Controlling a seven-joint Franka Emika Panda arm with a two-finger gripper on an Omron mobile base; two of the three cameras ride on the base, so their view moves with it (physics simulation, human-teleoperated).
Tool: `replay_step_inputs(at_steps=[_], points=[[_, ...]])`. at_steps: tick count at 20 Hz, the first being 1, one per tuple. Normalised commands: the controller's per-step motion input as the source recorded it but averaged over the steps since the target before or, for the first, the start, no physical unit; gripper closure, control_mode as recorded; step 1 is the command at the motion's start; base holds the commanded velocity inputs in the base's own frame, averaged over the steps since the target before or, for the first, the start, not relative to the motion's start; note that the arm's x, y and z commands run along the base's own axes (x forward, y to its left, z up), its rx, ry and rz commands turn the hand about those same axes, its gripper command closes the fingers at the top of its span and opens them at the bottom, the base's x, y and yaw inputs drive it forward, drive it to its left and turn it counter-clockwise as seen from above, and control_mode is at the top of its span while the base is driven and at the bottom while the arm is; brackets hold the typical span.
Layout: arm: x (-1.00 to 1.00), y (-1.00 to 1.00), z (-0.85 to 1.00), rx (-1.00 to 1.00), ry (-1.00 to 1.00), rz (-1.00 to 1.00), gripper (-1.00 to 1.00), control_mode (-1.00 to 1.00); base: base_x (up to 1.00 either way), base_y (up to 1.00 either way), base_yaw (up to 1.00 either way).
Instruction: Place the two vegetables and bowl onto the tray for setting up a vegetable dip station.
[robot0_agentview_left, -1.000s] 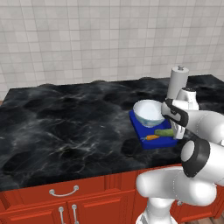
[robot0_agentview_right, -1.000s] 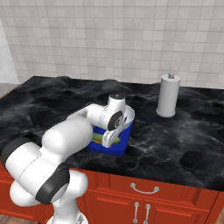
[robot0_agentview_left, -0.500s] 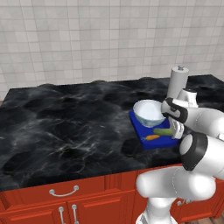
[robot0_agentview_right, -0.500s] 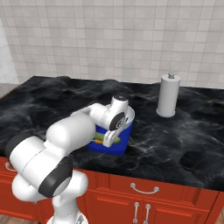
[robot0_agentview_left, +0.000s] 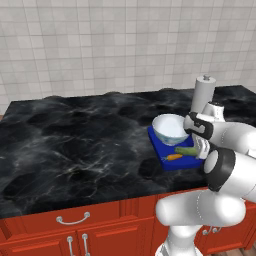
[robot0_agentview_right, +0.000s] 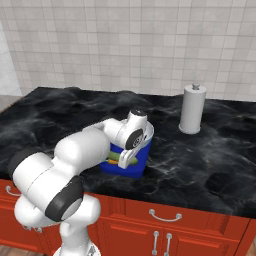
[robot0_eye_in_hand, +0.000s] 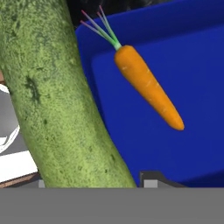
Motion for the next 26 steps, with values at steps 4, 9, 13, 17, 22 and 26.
replay_step_inputs(at_steps=[4,9,13,17,22,26], points=[[0.0,0.03,-0.11,0.0,0.0,0.0,1.0,-1.0,0.0,0.0,0.0],[0.0,0.01,-0.06,0.0,0.0,0.0,1.0,-1.0,0.0,0.0,0.0],[0.0,0.0,-0.03,0.0,0.0,0.0,1.0,-1.0,0.0,0.0,0.0],[0.0,0.0,-0.03,0.0,0.0,0.0,-1.0,-1.0,0.0,0.0,0.0],[0.0,0.0,-0.01,0.0,0.0,0.0,-1.0,-1.0,0.0,0.0,0.0],[0.0,0.0,0.0,0.0,0.0,0.0,-1.0,-1.0,0.0,0.0,0.0]])
